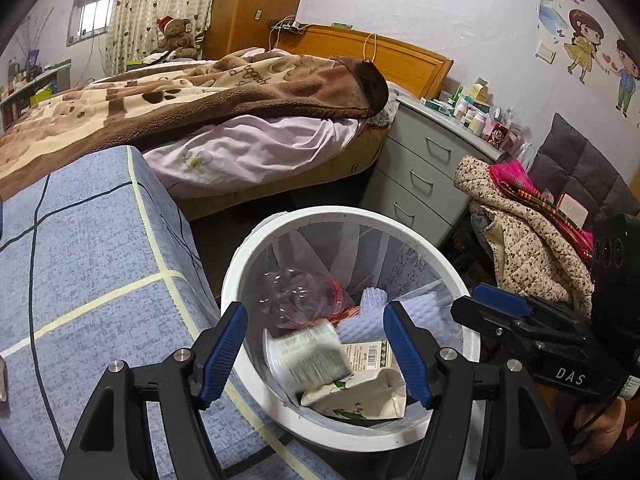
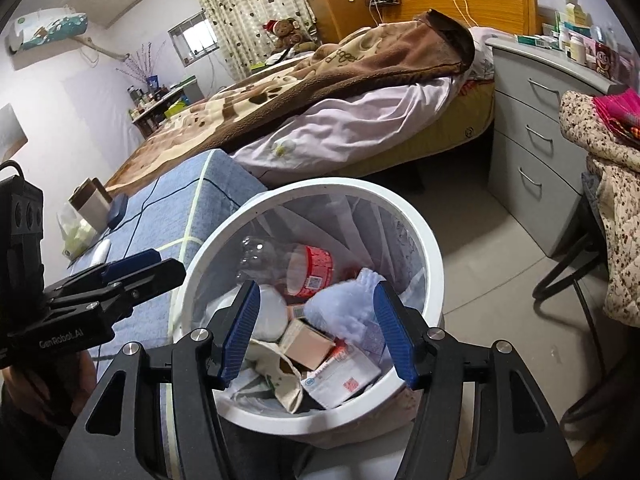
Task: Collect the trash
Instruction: 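Open both tools over the wastebasket to drop yogurt cup and green box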
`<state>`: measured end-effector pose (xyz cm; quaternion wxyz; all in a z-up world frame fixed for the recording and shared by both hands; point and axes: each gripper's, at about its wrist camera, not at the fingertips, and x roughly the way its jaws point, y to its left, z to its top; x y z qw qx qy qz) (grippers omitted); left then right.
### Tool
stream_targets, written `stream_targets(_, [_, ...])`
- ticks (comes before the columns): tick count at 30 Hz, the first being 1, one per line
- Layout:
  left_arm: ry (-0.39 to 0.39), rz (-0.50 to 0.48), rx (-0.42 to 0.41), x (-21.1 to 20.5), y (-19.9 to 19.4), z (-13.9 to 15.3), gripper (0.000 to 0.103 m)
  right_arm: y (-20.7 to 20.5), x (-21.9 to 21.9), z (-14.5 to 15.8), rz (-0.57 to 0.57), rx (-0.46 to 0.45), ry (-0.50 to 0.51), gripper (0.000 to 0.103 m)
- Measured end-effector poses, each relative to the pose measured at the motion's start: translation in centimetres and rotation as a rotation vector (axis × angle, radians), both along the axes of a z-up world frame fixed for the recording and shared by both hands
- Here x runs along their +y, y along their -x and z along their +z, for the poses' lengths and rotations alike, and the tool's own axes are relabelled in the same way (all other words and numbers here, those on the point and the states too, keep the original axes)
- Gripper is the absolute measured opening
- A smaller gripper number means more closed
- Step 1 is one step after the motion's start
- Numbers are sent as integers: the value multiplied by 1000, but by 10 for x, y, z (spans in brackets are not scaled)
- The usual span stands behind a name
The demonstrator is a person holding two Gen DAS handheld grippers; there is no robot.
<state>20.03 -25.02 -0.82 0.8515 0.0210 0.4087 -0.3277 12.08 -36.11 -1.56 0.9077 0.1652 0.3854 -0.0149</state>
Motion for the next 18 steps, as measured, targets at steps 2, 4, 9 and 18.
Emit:
stream_targets(2, [-1,6,-3,3,2,2,70,0,2,1,4,-1,4,61])
stream_targets(4, [-1,14,-4,7,3,4,70,1,4,4,10,-2,8,61])
stream_targets(9, [7,43,-11,23,8,10,70,3,14,11,37,-18,24,61])
stream_targets(18, [16,116,-28,63,20,20,70,2,40,24,113,-49,49,61])
